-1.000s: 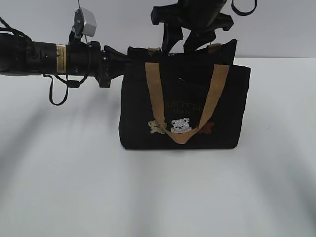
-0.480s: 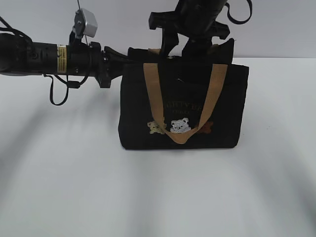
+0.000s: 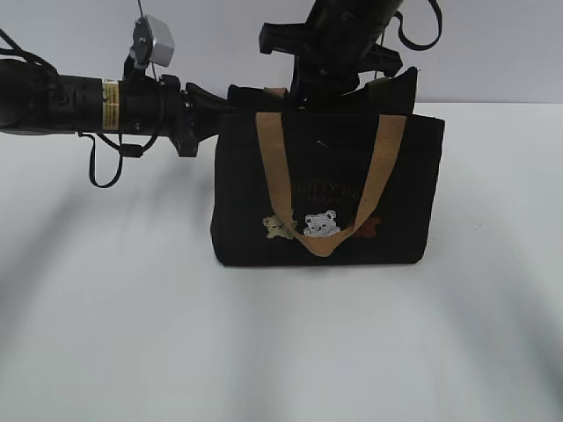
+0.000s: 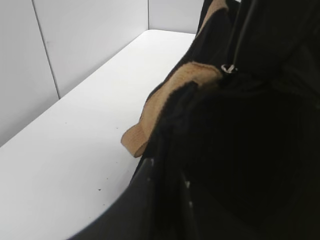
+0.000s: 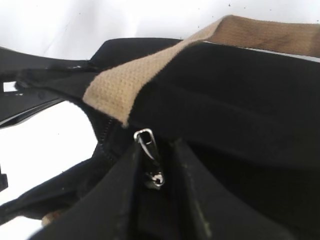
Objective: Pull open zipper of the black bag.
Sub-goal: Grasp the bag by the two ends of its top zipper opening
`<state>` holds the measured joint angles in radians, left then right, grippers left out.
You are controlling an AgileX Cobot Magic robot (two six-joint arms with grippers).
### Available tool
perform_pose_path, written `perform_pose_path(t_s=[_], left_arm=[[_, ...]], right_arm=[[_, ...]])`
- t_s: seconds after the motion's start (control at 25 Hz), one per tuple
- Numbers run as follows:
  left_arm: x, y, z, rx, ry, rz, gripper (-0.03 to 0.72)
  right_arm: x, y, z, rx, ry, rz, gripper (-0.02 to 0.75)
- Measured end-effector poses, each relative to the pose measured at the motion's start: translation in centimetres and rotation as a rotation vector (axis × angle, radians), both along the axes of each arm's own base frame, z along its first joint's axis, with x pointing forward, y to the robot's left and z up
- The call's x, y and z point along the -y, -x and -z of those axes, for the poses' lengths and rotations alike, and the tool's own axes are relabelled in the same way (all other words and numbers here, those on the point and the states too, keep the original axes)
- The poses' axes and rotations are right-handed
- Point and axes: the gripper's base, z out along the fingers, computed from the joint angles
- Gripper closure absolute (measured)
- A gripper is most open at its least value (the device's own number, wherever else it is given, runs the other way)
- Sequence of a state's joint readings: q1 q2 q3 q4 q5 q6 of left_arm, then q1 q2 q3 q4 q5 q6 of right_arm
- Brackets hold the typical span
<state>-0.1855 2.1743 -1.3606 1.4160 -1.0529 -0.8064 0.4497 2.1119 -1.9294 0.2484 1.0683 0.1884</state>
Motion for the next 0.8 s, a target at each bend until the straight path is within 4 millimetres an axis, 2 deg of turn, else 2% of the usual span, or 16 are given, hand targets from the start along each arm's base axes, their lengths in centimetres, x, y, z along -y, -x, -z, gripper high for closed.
perform_pose_path(t_s=[0.36,0.52,0.8], left_arm=[[0.0,0.0,0.0,-0.001,-0.004,-0.003,0.627],[0.0,0.0,0.0,-0.001,-0.004,-0.003,0.623],[0.0,0.0,0.0,-0.001,-0.004,-0.005,0.617]], right_arm=[[0.2,0.2,-0.6,0.011,0.013,-0.006,0.753],[0.4,0.3,-0.6,0.012,0.037,-0.01,0.753],[0.9,0.9,-2.7,0.057,0.035,-0.011,0.753]])
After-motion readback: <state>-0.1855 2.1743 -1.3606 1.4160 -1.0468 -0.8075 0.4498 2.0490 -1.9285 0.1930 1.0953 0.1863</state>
